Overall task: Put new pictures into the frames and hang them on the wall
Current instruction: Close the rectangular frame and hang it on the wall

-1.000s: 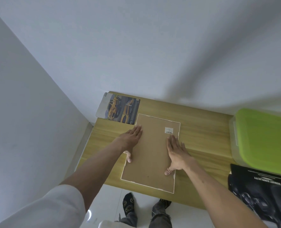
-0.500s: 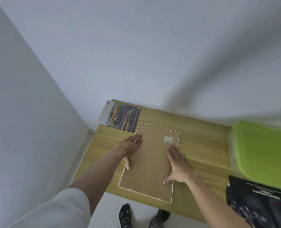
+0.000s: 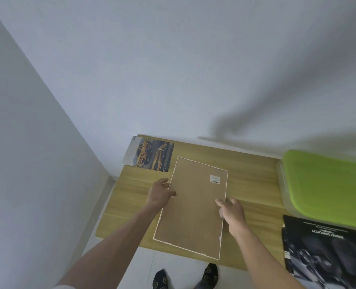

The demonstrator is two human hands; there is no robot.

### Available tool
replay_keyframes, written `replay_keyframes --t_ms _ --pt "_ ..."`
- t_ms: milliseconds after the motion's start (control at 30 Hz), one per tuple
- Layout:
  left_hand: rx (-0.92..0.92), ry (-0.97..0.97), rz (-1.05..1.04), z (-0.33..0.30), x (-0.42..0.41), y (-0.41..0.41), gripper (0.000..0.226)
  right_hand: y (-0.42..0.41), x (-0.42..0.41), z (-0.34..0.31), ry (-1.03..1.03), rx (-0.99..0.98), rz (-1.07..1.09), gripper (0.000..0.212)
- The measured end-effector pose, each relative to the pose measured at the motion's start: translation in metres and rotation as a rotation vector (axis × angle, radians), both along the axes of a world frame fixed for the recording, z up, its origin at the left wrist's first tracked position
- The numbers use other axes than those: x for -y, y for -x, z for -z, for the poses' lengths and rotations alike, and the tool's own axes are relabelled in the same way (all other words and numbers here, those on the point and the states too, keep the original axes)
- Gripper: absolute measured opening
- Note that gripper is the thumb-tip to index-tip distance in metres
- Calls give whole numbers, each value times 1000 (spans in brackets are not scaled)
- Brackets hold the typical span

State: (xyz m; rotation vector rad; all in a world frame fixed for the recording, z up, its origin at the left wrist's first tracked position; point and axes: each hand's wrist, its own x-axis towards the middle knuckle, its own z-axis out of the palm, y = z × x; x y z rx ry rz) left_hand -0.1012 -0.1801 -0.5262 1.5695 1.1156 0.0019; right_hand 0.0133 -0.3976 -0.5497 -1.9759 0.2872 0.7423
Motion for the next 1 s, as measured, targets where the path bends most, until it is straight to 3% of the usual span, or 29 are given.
replay_keyframes --t_ms 100,167,233,400,567,767,900,1000 --pt "59 26 -48 -13 -5 -1 67 -4 5 -14 -19 48 89 39" --pt "80 24 21 -30 -6 -6 48 -8 5 -32 -50 81 115 36" --pt "120 18 98 -52 -8 -10 23 -14 4 -53 -67 119 114 38" --pt "257 -76 118 -114 -13 -27 5 -27 0 -102 -34 253 11 47" --pt "375 -275 136 -152 5 -50 22 -28 -32 -187 -58 532 -139 45" --pt "448 -661 241 -204 61 -60 41 -34 -72 -280 -65 658 -221 60" --pt "370 -895 387 -236 91 -73 24 -45 -58 -317 54 818 -214 31" --pt "381 -1020 488 -260 115 -81 33 -58 -28 -340 4 873 -170 23"
